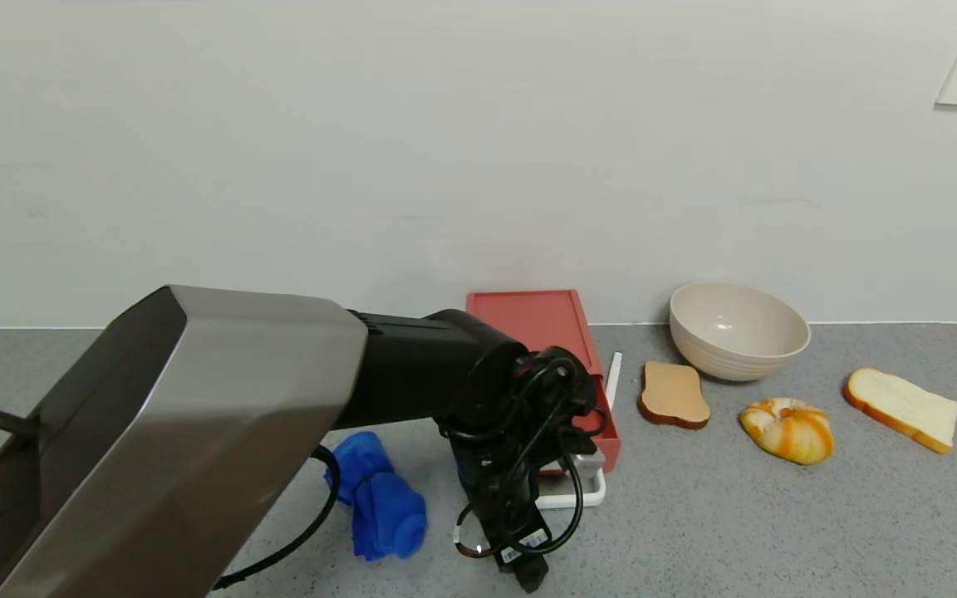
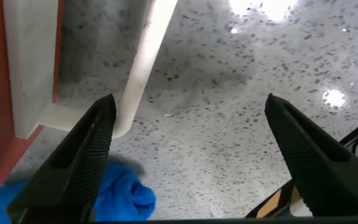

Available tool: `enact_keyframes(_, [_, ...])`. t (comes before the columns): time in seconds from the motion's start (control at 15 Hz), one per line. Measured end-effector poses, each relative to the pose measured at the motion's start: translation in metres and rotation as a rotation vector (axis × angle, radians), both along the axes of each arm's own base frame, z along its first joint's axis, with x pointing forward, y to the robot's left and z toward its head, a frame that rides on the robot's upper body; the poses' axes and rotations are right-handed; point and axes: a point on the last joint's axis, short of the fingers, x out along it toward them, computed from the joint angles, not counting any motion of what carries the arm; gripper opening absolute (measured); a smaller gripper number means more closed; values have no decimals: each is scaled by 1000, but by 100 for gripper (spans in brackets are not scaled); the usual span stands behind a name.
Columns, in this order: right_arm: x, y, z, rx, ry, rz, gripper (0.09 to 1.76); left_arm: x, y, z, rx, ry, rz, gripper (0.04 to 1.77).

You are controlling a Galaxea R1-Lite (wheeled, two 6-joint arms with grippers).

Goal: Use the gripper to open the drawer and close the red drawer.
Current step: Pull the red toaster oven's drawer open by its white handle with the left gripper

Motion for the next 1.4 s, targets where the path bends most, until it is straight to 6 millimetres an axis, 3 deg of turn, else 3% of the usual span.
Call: enact_keyframes(1.4, [0, 0, 0, 0, 0, 0, 171, -43, -6, -9, 14, 68, -17, 172])
